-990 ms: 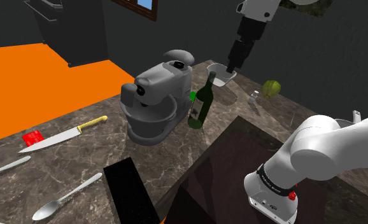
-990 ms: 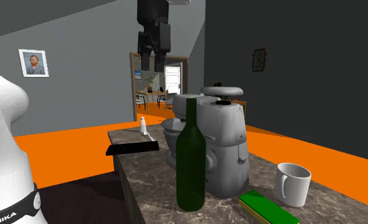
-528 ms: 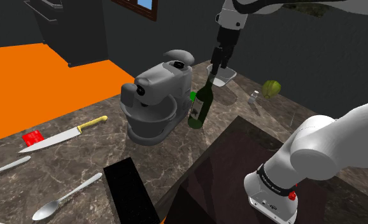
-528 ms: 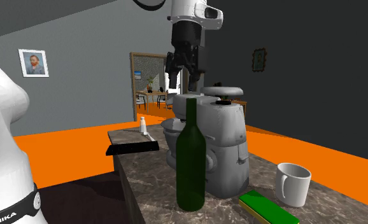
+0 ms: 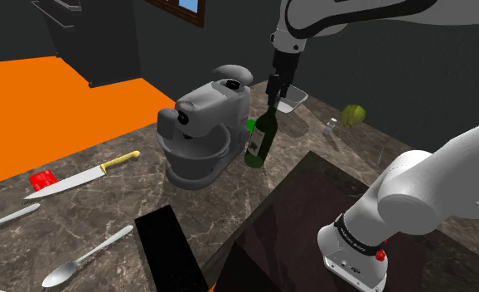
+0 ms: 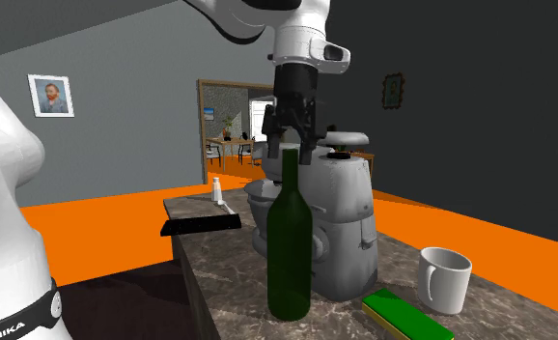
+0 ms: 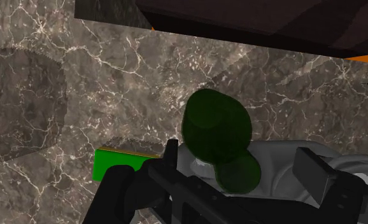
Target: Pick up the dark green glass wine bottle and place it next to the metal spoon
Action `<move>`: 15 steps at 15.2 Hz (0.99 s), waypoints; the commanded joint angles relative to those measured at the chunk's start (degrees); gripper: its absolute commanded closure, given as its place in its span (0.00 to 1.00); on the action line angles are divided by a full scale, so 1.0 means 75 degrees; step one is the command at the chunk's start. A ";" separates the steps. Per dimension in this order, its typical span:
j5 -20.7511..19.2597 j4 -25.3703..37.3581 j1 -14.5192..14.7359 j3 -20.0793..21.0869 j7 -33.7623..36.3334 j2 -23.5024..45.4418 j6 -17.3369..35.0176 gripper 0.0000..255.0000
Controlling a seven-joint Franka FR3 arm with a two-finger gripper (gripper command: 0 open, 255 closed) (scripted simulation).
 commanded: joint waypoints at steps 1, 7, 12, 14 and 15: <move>-0.0012 -0.0159 -0.0014 -0.0024 -0.0021 0.0049 0.0213 0.00; -0.0014 -0.0212 -0.0016 -0.0026 -0.0020 0.0057 0.0273 0.00; -0.0015 -0.0211 -0.0016 -0.0027 -0.0021 0.0056 0.0272 1.00; -0.0014 -0.0211 -0.0016 -0.0026 -0.0020 0.0056 0.0272 1.00; -0.0015 -0.0212 -0.0016 -0.0027 -0.0021 0.0056 0.0273 1.00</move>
